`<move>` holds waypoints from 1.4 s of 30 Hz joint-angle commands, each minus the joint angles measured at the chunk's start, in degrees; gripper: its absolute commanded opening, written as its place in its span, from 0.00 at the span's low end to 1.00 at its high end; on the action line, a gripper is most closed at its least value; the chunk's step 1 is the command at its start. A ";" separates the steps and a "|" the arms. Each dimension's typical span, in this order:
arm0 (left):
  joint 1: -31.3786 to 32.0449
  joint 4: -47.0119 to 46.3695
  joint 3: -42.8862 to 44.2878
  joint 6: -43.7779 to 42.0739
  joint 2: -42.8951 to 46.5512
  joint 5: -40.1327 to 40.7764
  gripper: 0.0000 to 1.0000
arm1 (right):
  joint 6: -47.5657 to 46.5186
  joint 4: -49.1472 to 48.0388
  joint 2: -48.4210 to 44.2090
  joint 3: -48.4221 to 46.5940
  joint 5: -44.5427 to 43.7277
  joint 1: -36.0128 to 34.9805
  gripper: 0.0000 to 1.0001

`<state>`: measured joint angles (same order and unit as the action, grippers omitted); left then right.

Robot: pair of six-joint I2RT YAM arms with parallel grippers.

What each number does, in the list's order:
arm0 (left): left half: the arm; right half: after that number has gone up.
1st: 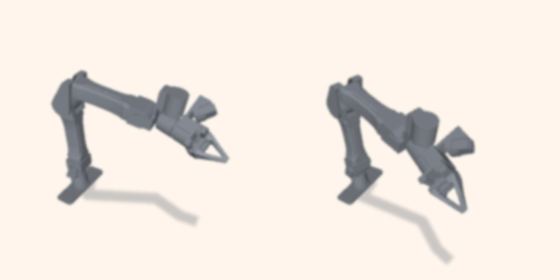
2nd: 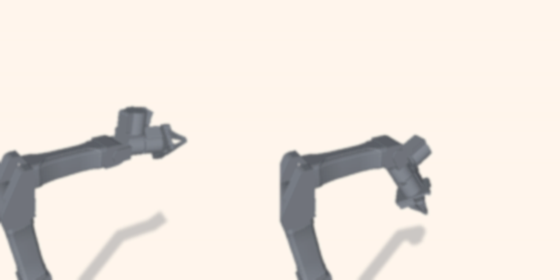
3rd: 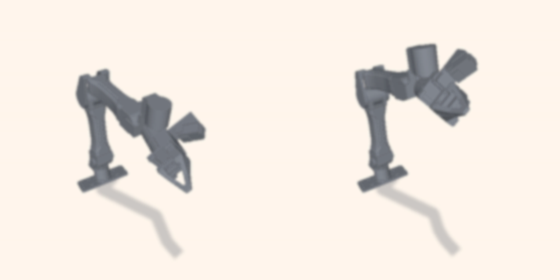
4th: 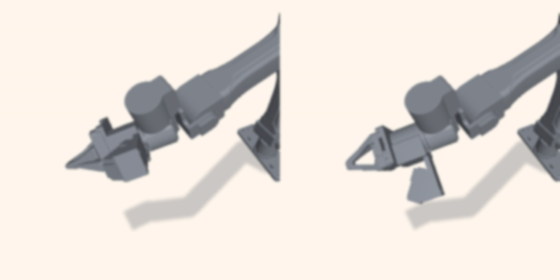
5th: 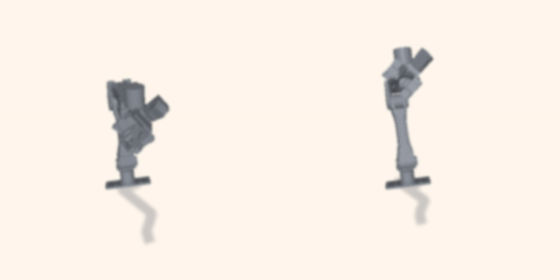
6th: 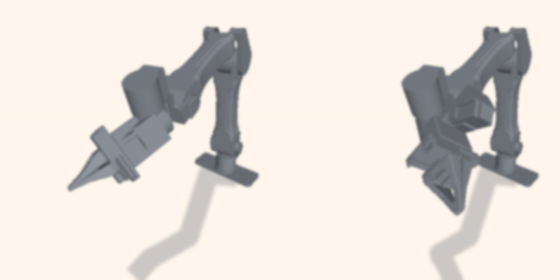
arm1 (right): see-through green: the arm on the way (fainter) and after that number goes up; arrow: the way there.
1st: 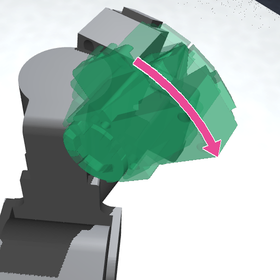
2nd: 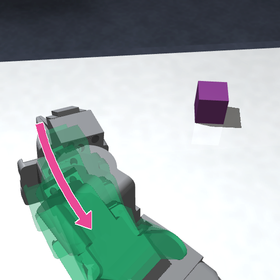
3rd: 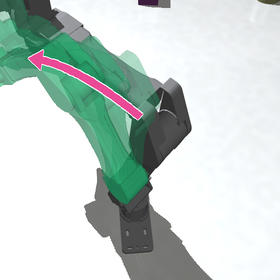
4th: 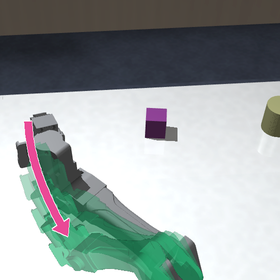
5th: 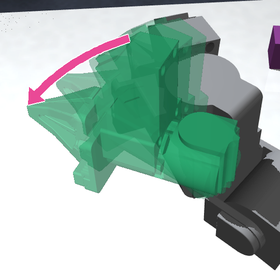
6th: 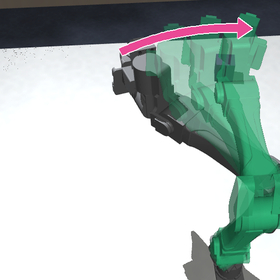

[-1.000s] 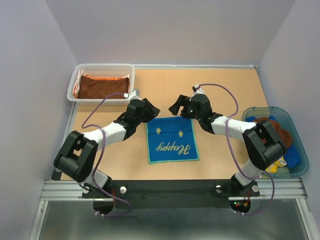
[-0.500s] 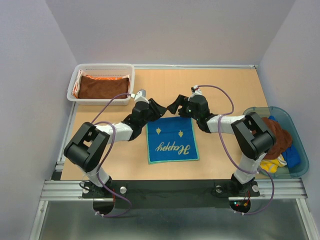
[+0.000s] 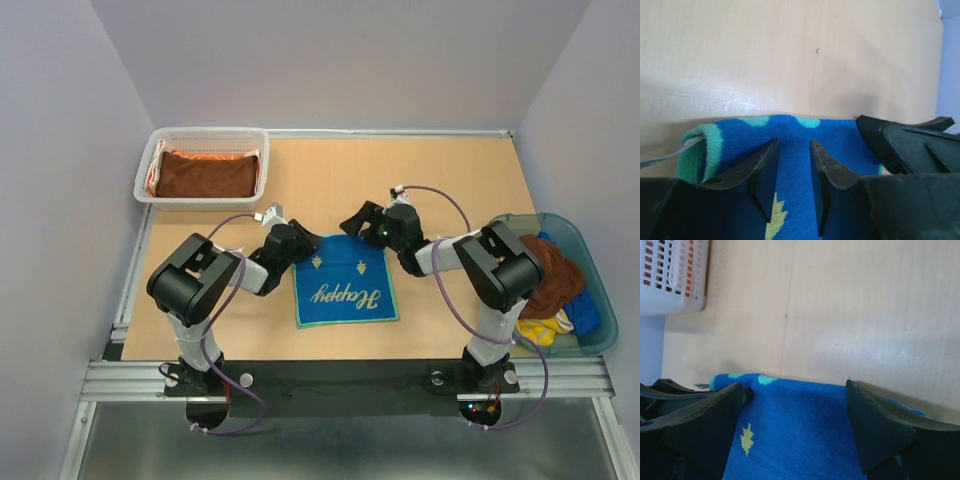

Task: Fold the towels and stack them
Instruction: Fold the towel

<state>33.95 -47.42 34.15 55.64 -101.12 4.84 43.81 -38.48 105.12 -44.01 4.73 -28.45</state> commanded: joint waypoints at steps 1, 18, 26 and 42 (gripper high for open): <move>-1.08 -6.63 -2.94 2.28 0.31 3.94 0.42 | 1.80 -7.65 1.40 3.65 -0.51 1.64 0.88; -2.14 -9.98 -8.05 2.82 3.73 3.07 0.40 | -9.33 -1.83 -7.90 6.94 2.47 9.73 0.84; -1.87 -7.87 -5.68 0.53 6.89 1.58 0.40 | -19.54 15.79 -10.64 -2.65 7.65 9.55 0.69; -2.40 2.15 1.18 -5.72 5.60 6.41 0.29 | -22.19 24.42 -3.96 -7.85 13.20 8.85 0.15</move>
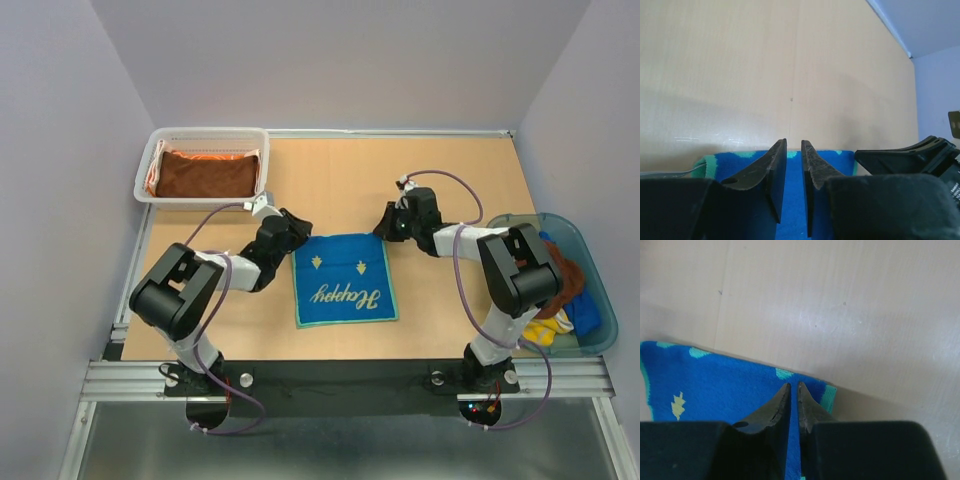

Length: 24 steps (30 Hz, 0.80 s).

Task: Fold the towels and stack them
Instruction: Fold the towel

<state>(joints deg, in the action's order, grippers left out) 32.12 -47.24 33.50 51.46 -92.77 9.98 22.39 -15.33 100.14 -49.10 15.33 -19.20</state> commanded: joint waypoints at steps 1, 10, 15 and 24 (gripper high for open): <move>-0.91 2.15 1.84 -1.28 -3.37 1.01 0.28 | -0.77 1.62 1.11 -2.58 2.60 -0.49 0.15; -2.67 4.88 0.43 -0.13 -5.58 0.83 0.27 | -0.51 7.50 1.64 -2.67 -3.72 -0.31 0.15; -2.76 9.18 1.57 -4.34 -0.58 1.19 0.35 | -4.98 11.80 -0.82 -4.94 -4.62 -0.22 0.16; -2.85 27.01 11.14 -17.69 9.62 4.70 0.76 | -20.96 28.42 0.57 -19.35 -4.87 -0.22 0.34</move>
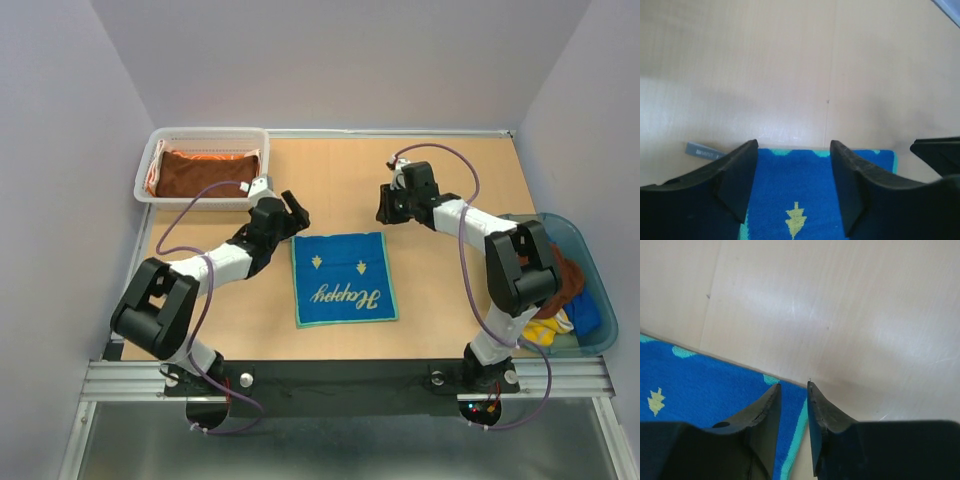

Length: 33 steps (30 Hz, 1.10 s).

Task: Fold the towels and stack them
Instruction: Fold the towel

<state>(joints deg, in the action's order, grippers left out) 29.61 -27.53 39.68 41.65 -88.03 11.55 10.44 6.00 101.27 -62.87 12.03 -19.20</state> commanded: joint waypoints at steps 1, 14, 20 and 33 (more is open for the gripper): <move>-0.25 11.06 7.06 -9.20 5.23 3.74 0.80 | -9.90 9.18 -0.03 -6.47 -1.31 -0.22 0.34; -0.25 29.89 12.52 -21.07 12.71 -0.29 0.93 | -21.33 19.04 7.79 -15.79 4.31 -0.31 0.38; -0.25 32.19 12.96 -24.59 13.06 -2.50 0.93 | -22.21 19.93 10.34 -16.40 5.98 -0.31 0.38; -0.25 35.18 18.06 -32.68 5.68 -4.43 0.92 | -24.32 21.33 13.86 -15.70 5.11 -0.31 0.32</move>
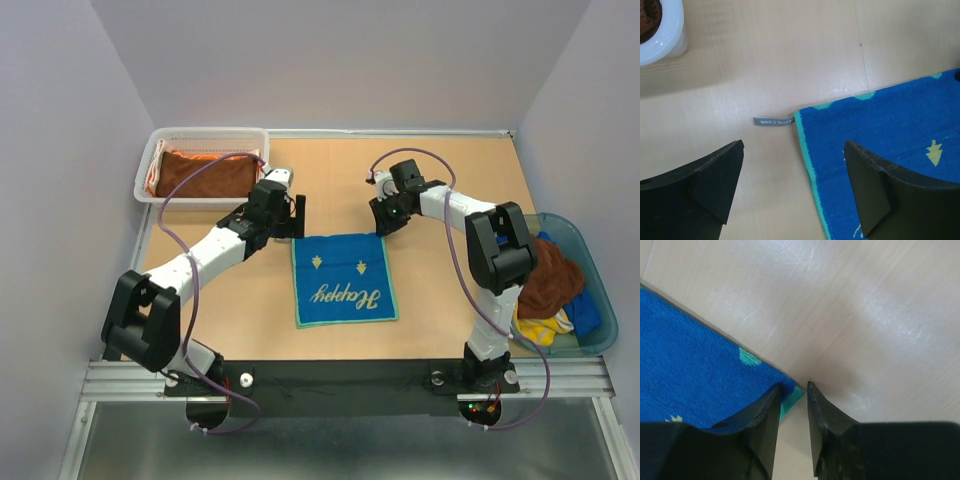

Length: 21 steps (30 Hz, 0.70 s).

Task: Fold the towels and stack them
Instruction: Fold the towel

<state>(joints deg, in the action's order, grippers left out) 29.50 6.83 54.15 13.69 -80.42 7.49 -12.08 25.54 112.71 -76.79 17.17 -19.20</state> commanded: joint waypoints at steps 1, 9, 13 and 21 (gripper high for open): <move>-0.23 0.82 3.94 -5.34 -2.63 -0.37 0.91 | -1.98 2.06 2.52 -1.69 -0.20 -0.31 0.31; -0.75 3.10 10.97 -9.91 -13.69 -2.21 0.90 | -4.62 5.57 4.54 -1.69 -1.52 -0.66 0.12; -1.81 3.98 14.05 -11.14 -17.74 -3.18 0.88 | -5.41 5.75 4.63 -1.52 -2.31 -1.19 0.03; -3.92 4.51 17.92 -11.23 -23.37 -9.05 0.64 | -5.68 5.75 5.16 -1.25 -5.21 -1.72 0.02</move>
<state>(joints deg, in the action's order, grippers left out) 26.26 10.70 69.08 3.40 -103.48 2.37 -16.40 26.85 114.37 -78.87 14.98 -19.73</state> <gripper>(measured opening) 0.694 0.045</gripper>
